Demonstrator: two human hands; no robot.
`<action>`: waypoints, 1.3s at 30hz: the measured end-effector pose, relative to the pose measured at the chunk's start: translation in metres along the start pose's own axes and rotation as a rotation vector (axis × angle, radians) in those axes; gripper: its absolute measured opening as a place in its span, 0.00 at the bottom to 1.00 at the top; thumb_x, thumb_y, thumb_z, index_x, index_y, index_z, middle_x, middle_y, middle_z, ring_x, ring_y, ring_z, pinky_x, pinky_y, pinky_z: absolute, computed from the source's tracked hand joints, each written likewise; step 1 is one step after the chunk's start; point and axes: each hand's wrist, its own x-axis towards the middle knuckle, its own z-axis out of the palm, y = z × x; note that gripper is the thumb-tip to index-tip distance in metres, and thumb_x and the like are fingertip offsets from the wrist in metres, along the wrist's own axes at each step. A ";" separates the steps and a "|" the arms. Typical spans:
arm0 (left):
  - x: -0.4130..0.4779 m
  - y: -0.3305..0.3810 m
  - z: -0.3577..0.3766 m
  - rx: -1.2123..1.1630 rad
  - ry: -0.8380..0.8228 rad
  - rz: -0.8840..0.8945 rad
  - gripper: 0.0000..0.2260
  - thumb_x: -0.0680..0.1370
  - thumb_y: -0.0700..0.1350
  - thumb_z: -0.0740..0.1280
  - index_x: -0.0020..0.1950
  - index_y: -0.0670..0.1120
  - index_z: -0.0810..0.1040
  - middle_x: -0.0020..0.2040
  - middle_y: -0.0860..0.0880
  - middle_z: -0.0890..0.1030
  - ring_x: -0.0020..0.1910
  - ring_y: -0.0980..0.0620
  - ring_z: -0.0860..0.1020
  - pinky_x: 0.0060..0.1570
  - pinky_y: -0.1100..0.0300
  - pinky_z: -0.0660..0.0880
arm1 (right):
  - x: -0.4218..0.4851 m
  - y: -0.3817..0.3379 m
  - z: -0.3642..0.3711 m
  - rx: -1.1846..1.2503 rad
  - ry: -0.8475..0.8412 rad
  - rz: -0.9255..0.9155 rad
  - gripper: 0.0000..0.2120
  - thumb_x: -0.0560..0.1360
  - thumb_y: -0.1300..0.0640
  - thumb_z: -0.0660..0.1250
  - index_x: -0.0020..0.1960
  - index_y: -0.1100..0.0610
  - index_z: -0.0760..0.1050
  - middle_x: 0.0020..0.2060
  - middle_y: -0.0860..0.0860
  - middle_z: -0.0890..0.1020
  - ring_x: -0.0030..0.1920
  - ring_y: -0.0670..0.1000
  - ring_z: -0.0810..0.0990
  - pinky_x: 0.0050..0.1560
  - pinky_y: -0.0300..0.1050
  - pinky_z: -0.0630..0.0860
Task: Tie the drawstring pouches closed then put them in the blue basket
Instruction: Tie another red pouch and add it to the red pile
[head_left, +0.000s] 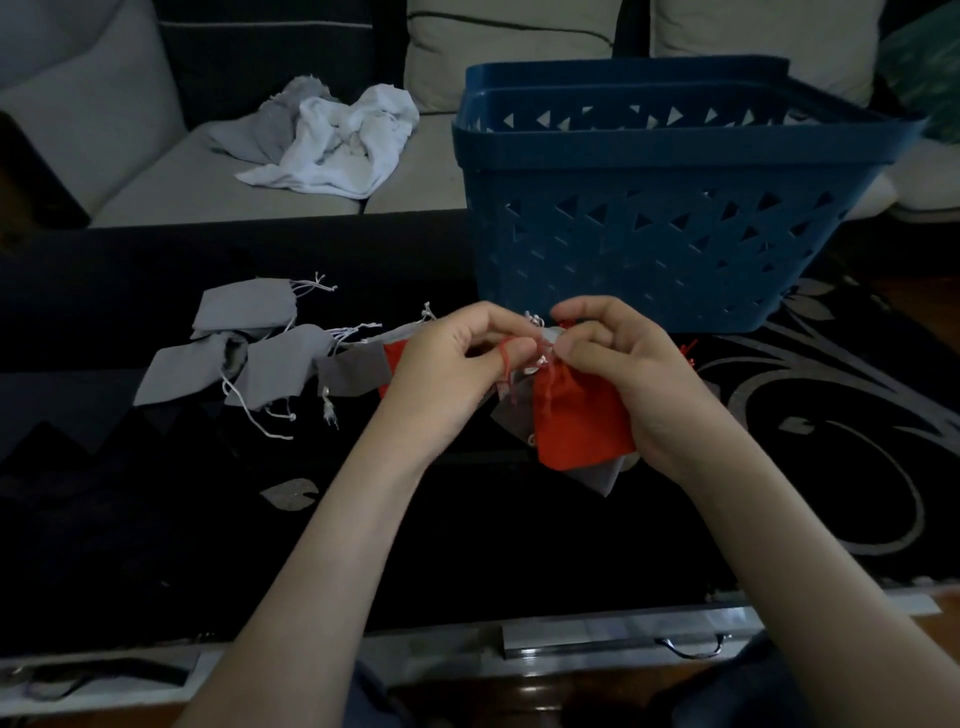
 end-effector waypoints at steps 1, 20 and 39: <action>0.000 -0.002 0.002 0.124 0.045 0.043 0.06 0.75 0.39 0.69 0.44 0.50 0.80 0.40 0.53 0.83 0.32 0.67 0.75 0.38 0.72 0.67 | 0.000 0.001 0.000 -0.017 0.006 -0.003 0.10 0.74 0.68 0.65 0.52 0.57 0.73 0.30 0.46 0.78 0.35 0.46 0.76 0.42 0.38 0.71; -0.002 -0.012 0.009 0.773 0.522 0.693 0.04 0.71 0.42 0.74 0.43 0.50 0.84 0.36 0.54 0.78 0.49 0.57 0.72 0.49 0.55 0.58 | 0.001 0.005 0.009 0.099 -0.090 0.225 0.07 0.77 0.60 0.62 0.48 0.62 0.78 0.39 0.55 0.80 0.38 0.49 0.78 0.42 0.38 0.77; -0.003 -0.008 0.008 0.400 0.262 0.307 0.10 0.79 0.50 0.60 0.52 0.54 0.81 0.39 0.62 0.75 0.40 0.58 0.76 0.51 0.40 0.74 | 0.009 0.009 0.008 0.281 0.114 0.059 0.19 0.80 0.55 0.60 0.33 0.57 0.78 0.37 0.56 0.82 0.40 0.52 0.82 0.48 0.49 0.76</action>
